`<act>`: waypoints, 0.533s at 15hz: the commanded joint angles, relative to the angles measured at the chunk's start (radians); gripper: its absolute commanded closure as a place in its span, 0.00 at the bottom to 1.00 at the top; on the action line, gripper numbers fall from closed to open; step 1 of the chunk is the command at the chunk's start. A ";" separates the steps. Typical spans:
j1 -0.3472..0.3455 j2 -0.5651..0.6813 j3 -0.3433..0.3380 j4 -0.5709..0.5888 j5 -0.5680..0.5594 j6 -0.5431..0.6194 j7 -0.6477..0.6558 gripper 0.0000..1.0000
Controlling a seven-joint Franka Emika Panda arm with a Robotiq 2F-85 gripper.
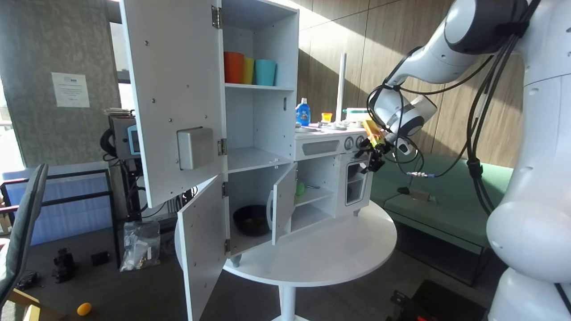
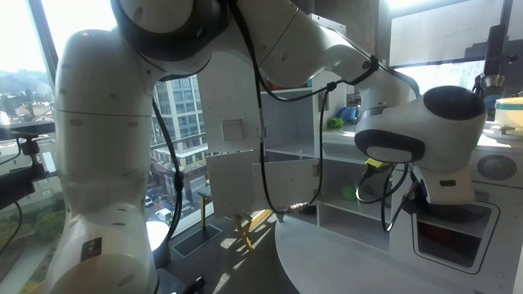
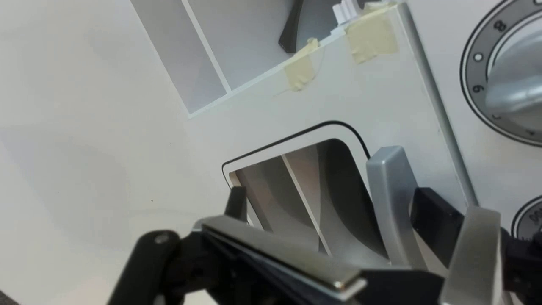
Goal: Open the cabinet and oven doors.
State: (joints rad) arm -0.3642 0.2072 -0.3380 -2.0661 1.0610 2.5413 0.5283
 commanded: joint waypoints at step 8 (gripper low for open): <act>0.003 0.034 -0.043 -0.010 -0.029 0.222 0.011 0.00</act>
State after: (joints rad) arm -0.3638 0.2272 -0.3509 -2.0736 1.0767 2.6774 0.5119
